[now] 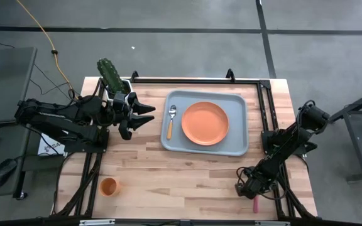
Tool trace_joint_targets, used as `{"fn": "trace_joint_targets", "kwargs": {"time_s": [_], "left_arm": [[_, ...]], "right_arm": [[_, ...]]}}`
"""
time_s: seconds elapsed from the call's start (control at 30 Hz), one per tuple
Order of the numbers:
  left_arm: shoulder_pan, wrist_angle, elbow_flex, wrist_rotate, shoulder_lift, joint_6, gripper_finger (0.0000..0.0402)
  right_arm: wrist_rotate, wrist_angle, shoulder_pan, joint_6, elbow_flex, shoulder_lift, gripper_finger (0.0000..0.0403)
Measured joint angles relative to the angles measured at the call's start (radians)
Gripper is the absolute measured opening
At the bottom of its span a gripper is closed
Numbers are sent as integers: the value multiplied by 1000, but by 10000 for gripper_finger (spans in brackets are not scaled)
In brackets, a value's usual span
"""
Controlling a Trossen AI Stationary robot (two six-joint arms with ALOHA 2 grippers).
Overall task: Pick and place plate/cup/fork/spoon on tray
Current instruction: Put the pink fork to the left of the orange plate on the gray serving tray
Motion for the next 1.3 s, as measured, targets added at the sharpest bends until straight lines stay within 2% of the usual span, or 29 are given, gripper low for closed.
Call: {"fn": "trace_joint_targets", "kwargs": {"time_s": [0.33, 0.7, 1.0, 1.3], "left_arm": [[0, 0, 0, 0, 0, 0, 193], [0, 0, 0, 0, 0, 0, 193], [0, 0, 0, 0, 0, 0, 193], [0, 0, 0, 0, 0, 1, 193]], "right_arm": [[2, -22, -8, 7, 1, 0, 141], [13, -33, -8, 6, 0, 0, 84], [16, -34, -8, 0, 0, 0, 42], [29, -56, -7, -24, 21, 1, 37]]}}
